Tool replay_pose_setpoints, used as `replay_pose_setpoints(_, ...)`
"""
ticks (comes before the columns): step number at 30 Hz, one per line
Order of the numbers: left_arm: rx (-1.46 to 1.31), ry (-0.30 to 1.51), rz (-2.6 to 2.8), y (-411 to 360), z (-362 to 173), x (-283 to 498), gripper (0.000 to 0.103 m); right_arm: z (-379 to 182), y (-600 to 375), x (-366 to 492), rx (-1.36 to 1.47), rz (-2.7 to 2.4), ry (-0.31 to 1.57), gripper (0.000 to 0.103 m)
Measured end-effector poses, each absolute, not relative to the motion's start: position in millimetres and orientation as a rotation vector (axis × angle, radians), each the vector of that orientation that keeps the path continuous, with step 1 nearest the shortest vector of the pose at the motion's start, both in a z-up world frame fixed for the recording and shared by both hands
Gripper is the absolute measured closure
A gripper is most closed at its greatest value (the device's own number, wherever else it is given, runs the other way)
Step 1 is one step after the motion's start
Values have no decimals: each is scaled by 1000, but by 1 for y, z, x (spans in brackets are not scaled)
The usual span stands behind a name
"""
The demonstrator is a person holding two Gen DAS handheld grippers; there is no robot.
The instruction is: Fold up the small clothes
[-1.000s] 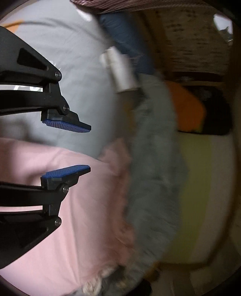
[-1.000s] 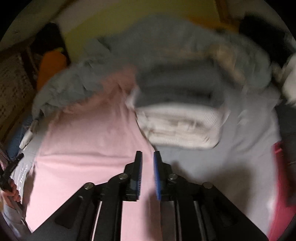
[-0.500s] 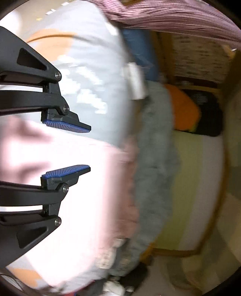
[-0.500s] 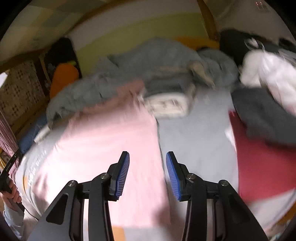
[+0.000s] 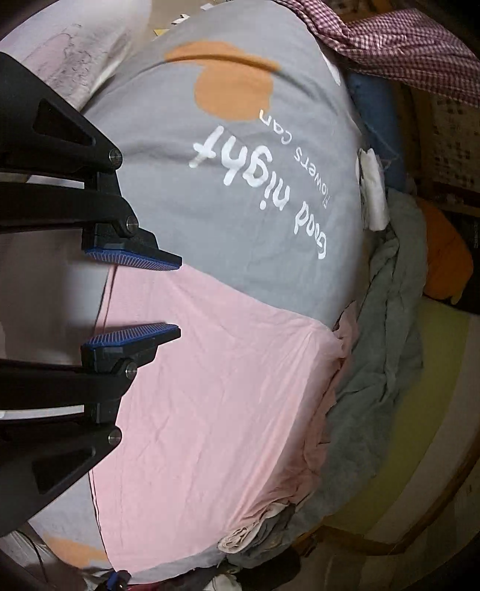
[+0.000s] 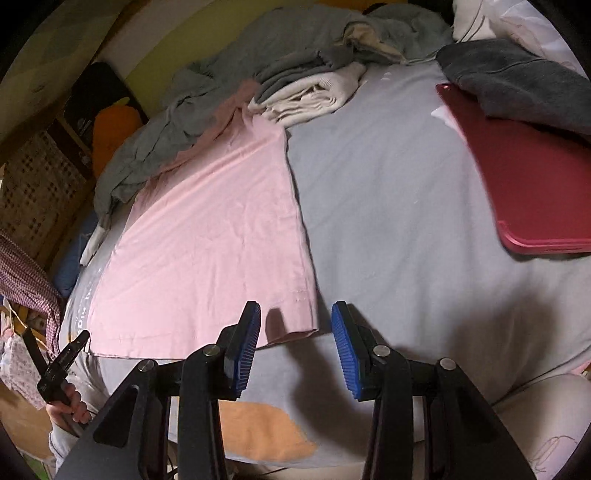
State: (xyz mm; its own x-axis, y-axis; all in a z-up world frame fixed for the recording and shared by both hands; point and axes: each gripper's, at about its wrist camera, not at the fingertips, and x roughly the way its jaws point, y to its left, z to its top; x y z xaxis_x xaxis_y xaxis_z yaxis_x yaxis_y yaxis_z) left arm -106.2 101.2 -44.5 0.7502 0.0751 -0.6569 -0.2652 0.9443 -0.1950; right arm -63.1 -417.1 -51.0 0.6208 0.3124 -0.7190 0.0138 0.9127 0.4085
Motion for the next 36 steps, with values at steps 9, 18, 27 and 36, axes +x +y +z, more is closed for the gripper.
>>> replay_pose_setpoints(9,-334,733,181,104,-54,-121,72,-49,-415,-61,391,153,873,96)
replay_pose_setpoints(18,-403,739,266,127,-57,-128,55,-47,-411,-61,354,132,871,96)
replay_pose_setpoints(27,-485,624,200,133,-40,-144,101,-42,-411,-65,344,121,840,96)
replay_pose_setpoints(36,-400,538,149,121,13,-179,101,-7,-399,-118,281,-33,670,97)
